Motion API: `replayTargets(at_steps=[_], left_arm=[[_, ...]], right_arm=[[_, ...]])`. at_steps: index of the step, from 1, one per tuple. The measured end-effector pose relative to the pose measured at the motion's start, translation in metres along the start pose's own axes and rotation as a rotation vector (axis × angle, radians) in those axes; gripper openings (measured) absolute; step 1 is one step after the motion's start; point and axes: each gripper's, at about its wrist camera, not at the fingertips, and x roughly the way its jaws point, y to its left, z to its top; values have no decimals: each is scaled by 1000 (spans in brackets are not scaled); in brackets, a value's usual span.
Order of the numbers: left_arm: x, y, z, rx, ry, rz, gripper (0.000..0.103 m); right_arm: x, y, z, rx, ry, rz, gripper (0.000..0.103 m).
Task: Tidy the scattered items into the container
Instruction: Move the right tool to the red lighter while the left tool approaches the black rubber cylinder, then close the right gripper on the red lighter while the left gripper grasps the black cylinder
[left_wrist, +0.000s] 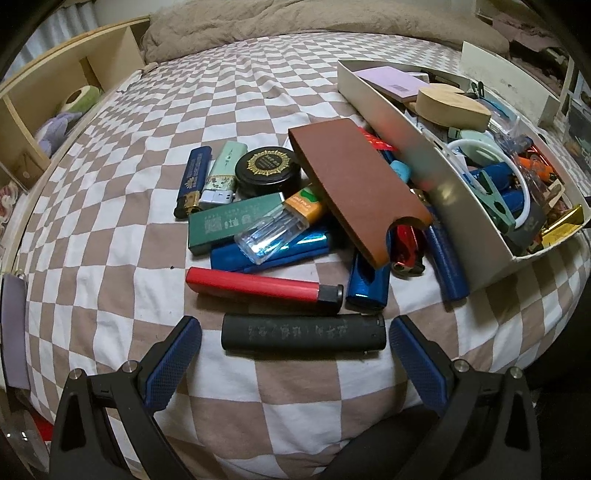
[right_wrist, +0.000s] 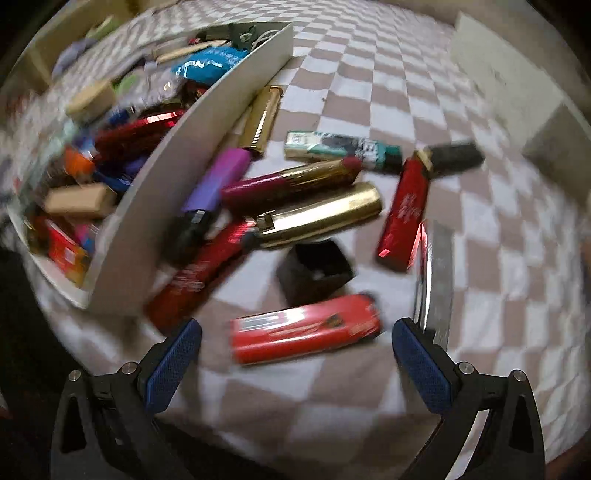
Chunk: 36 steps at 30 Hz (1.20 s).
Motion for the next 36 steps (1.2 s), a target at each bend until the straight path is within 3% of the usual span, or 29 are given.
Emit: replayTargets(at_steps=[6,10,14,18,22,23,30,32,36], left_arm=[[0,-3,0,11,-4,27,103],[1,-4,1,18,2,37,103],[2,-3,1,16,1,40,103],[2,2,-1,-2,1,24,103],[1,4,-1,-17,-9,18,102],[1,4,-1,-21,-12,17,100],[-3,-4,-3,31,-45,25,88],[-6,-7,-4,53,-62,47,85],[-8,-9,-4,71,-77,61,82]], right_arm=[[3,-7,1,-57,-44,79,103],[10,-10,5,3,8,98,103],[13,-7,10,13,34,87,103],[11,1,9,21,4,43,103],[-2,19,7,-39,-55,8,77],[-4,24,7,-59,-66,-7,76],[-11,37,6,-116,-69,-65,76],[-13,28,-13,-98,-65,-54,76],[-16,14,-13,-8,-40,-45,76]])
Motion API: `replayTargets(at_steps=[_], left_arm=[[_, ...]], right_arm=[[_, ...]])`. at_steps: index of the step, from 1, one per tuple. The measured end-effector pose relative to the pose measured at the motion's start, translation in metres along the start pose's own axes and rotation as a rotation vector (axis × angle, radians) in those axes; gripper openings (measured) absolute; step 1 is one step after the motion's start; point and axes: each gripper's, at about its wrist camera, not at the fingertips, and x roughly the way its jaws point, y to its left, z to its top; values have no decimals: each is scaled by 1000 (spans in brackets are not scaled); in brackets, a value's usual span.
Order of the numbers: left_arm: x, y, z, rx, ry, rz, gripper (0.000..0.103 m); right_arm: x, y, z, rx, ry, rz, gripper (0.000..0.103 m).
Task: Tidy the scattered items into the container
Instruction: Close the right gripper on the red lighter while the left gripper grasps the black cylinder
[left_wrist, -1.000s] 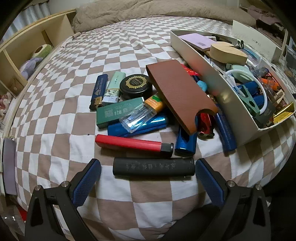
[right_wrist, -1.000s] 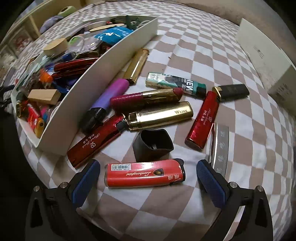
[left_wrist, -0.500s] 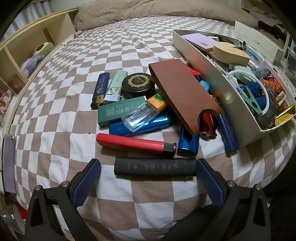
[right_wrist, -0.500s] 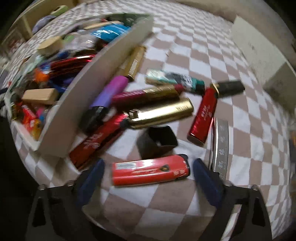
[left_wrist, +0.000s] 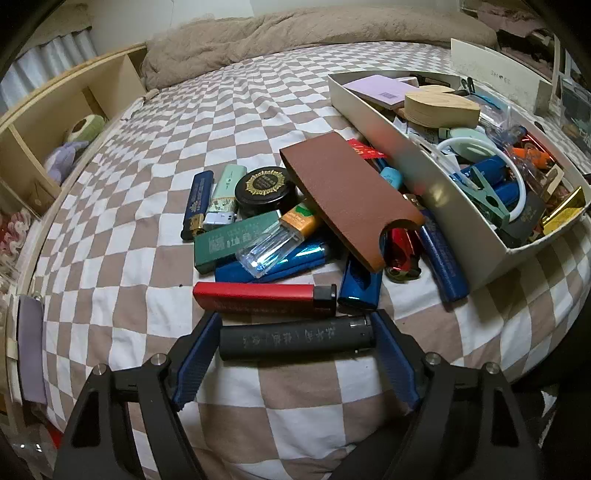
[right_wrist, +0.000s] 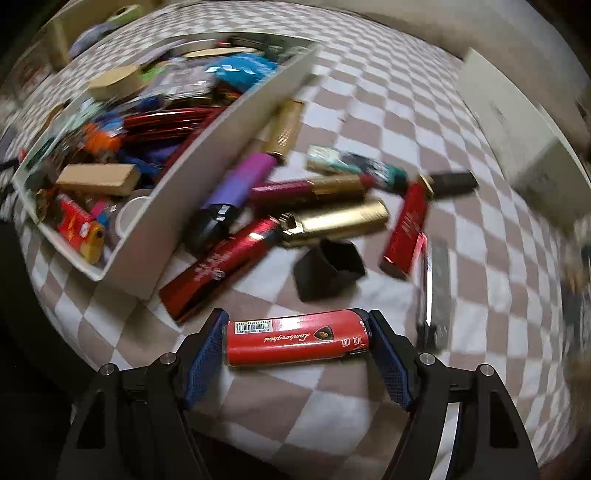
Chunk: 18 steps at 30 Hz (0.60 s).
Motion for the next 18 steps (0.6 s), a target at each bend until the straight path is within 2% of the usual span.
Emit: replayTargets(at_steps=[11,18], left_arm=[[-4,2,-1,-22,-31,27,82],[-9,7,-2,-67,-72,47,82]], right_arm=[[-12,-9,-11,80,-67,4,76],[-2,-38,-7,182,-85,87,76]])
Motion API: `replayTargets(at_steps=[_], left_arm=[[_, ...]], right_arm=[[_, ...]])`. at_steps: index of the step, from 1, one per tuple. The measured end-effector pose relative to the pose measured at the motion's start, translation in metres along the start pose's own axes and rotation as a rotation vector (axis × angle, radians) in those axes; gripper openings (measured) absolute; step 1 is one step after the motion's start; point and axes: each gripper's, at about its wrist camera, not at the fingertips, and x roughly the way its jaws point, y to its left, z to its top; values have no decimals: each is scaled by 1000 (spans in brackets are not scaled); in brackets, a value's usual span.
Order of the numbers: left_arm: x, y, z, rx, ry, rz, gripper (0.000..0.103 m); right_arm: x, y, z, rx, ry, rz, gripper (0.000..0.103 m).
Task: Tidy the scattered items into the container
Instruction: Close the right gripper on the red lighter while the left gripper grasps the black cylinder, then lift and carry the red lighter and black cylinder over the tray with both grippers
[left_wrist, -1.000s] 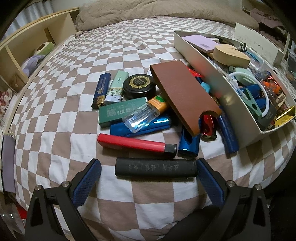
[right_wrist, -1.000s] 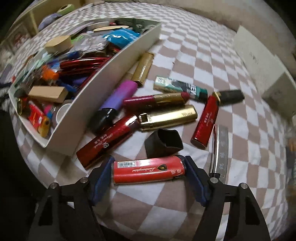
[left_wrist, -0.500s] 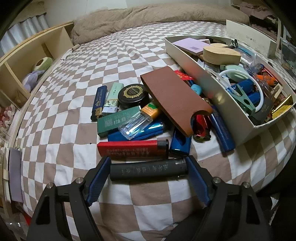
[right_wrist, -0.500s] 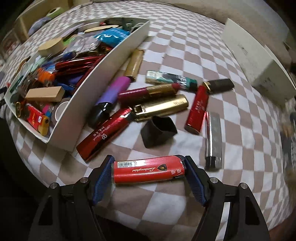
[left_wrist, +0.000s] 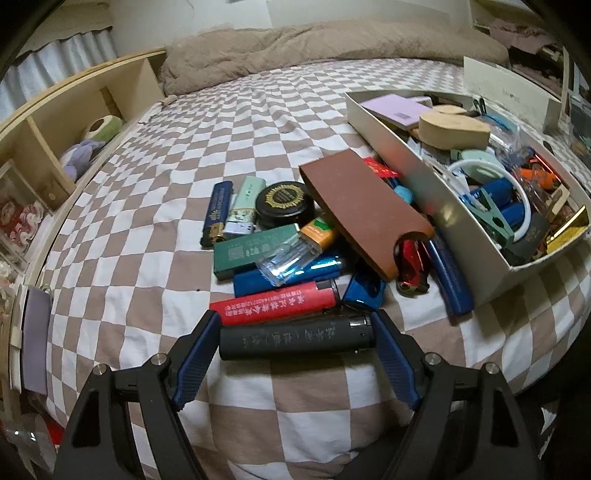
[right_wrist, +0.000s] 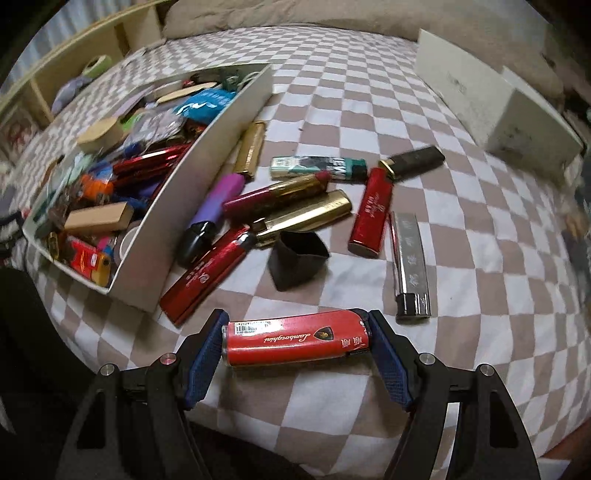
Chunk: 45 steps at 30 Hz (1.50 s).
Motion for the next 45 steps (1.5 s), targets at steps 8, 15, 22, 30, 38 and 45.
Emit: replayTargets(at_steps=[8,15,22,30,38,45], left_arm=[[-5,3,0,-31,-27,10,82],[-9,0,1,-18,-44,37,82],[-23,-3,14,-16,-75,21,82],[-65,-13,50,-39,-203,-1,82],[-104,-32,86,-64,-326,-62,82],[-131,-46,110,-66,-404,-97,82]], right_arm=[[-12,-15,-5,106,-54,72,76],[-22,-29,-8,192,-130,87,76],[-42,-32,-5,202,-210,71,76],[-83,-15,12,201,-324,75,76],[-132,4,28,192,-462,89,76],[-155,28,41,155,-531,113,76]])
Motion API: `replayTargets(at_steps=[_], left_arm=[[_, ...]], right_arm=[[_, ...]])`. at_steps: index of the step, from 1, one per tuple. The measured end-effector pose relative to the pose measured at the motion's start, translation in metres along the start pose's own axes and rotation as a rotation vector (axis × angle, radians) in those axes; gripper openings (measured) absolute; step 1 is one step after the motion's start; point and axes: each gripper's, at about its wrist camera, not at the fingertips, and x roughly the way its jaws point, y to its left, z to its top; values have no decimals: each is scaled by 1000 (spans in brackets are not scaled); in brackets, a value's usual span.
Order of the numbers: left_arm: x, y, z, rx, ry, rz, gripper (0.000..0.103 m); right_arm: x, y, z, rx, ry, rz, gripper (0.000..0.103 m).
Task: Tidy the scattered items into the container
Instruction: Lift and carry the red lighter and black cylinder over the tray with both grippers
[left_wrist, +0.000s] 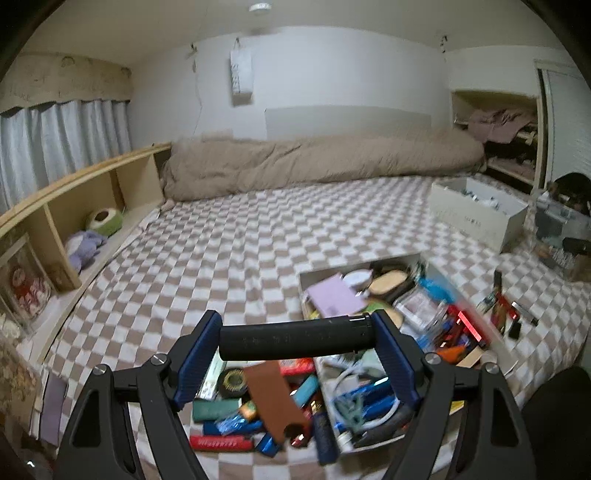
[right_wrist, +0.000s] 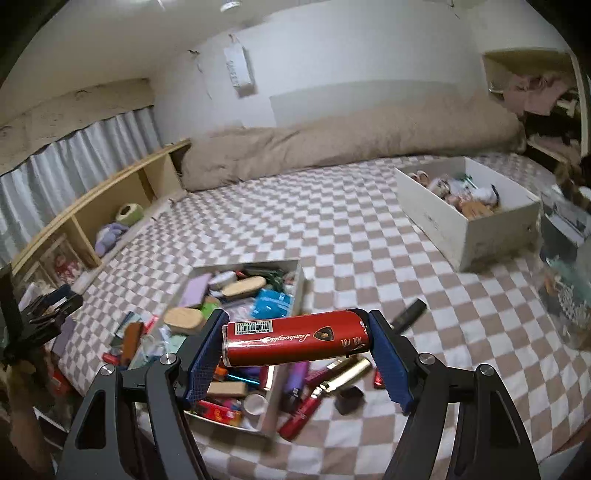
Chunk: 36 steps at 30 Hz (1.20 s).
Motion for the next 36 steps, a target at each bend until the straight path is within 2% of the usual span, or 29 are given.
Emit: replayTargets(at_steps=[6,11,17,24,36], left_arm=[[-6,-17,27,-20,-66,-41,82],[-10,-35,44,-60,-114,-114,82],[-4,-48,55,-78,-138,-149,82],[17,-42,50,-141,-124,-152,82],[48,-31,15,-189,-70,-180,82]], right_arm=[[-1,22,10,-12,-50,44,76],[6,45,13,-23,-67,86,76],[16,57,14,-8,-70,102,76],[38,70,3,6,-22,111,76],[84,92,-41,-18,167,93,76]])
